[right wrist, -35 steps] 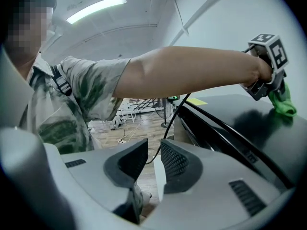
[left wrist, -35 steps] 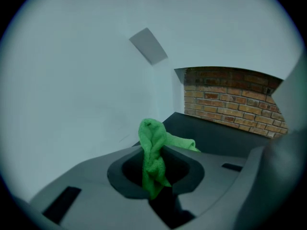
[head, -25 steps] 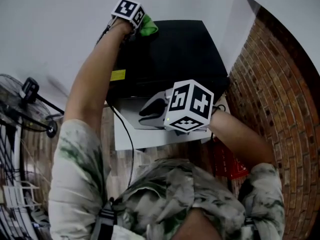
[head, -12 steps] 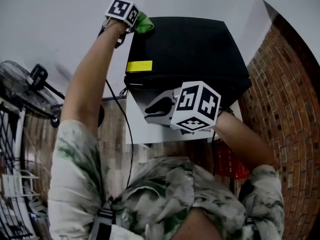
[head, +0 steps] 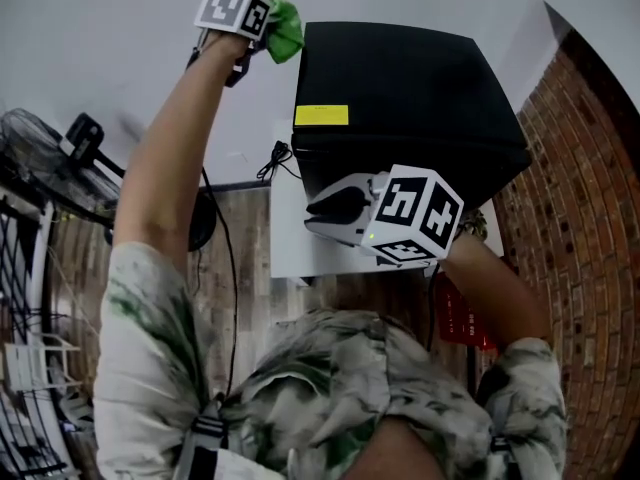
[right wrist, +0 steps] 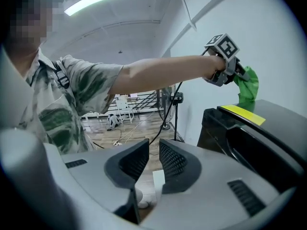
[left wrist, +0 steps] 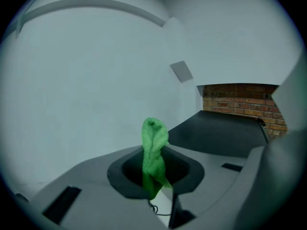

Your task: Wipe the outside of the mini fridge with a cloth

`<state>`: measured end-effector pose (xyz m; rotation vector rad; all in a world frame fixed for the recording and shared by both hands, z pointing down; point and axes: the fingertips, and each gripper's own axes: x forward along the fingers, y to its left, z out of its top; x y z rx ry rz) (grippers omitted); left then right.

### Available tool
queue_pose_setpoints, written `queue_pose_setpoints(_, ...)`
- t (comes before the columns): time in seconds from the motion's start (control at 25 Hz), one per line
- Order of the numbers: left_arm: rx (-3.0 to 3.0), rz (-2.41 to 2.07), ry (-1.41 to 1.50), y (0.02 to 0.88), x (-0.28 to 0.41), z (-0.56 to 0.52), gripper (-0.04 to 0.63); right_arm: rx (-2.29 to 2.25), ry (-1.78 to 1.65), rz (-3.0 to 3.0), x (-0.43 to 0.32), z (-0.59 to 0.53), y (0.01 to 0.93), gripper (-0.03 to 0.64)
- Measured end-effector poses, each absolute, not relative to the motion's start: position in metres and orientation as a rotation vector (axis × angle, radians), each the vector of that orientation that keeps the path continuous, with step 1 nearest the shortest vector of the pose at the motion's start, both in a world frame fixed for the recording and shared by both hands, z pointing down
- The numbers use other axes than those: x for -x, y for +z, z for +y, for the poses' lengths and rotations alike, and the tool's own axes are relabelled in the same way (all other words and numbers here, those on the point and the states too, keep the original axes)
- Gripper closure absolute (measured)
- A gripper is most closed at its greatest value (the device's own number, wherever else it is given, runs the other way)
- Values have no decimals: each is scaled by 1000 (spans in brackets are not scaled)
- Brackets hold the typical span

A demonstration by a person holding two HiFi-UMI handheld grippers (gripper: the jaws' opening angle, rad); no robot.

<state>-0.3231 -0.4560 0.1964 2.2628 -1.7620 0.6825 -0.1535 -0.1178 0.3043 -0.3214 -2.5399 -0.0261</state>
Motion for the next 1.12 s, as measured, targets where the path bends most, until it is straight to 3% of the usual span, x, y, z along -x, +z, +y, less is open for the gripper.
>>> queue_pose_setpoints(0.56, -2487, -1728, 502, 179, 317, -374, 517, 151, 1, -2580, 146, -96, 312, 536)
queue_pose_setpoints(1.12, -2546, -1664, 440, 235, 296, -274, 517, 17, 20, -2636, 108, -63, 322, 537)
